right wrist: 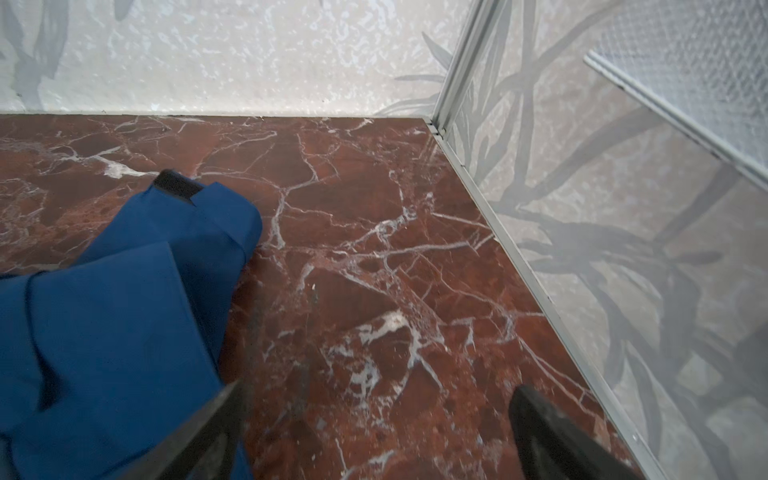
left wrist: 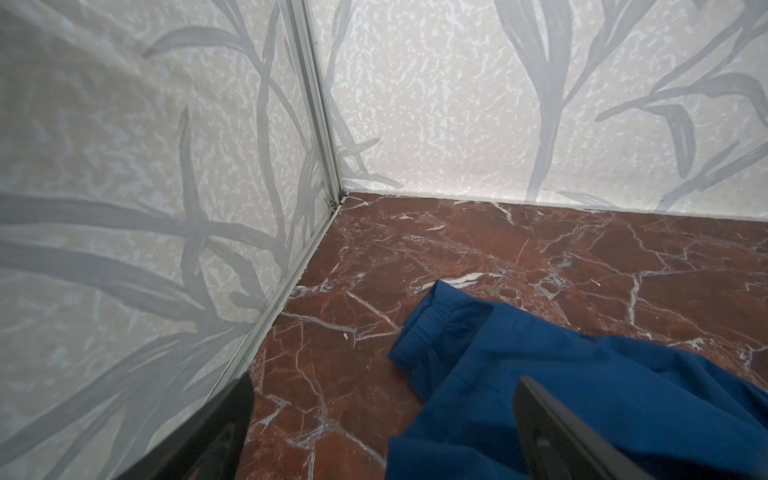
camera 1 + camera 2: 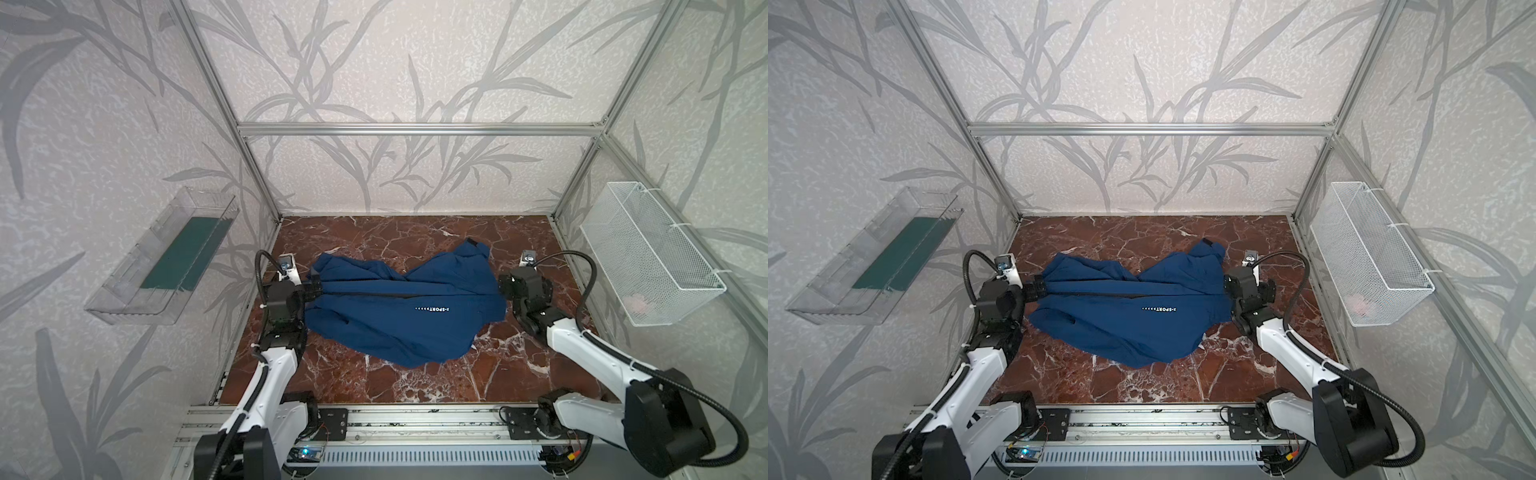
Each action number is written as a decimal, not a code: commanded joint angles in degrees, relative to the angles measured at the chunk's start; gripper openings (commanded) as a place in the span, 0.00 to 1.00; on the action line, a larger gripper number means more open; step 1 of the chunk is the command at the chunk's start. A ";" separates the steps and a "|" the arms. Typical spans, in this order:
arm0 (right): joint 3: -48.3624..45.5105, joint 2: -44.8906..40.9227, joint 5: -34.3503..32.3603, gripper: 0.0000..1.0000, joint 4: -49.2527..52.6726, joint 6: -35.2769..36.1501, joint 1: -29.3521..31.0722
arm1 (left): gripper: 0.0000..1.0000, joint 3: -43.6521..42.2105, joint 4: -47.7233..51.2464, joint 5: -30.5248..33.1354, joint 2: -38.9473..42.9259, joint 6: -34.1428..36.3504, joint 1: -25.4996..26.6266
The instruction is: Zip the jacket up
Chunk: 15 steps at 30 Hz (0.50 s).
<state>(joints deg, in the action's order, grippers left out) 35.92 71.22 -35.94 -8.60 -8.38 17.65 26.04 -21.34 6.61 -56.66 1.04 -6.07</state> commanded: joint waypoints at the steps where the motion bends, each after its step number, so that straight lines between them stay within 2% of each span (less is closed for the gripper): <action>1: 1.48 4.35 0.47 0.99 -6.94 5.13 -0.81 | 0.99 3.43 -4.19 0.95 -3.88 -2.23 -0.21; 5: 2.37 9.64 5.02 0.99 -9.85 4.36 -3.15 | 0.99 5.02 -9.80 1.37 -9.70 -3.78 -0.30; 9: 4.06 12.81 7.42 0.99 -11.60 6.00 -4.03 | 0.99 8.69 -9.77 0.53 -16.56 -3.60 -0.34; 15: 4.77 14.20 11.14 0.99 -13.63 7.05 -5.26 | 0.99 7.31 -10.10 -2.30 -19.63 -4.91 -0.28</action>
<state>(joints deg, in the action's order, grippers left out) 38.92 85.32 -27.20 -19.29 -2.24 12.95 33.76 -29.61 5.91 -76.34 -2.68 -6.13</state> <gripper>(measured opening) 0.992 0.991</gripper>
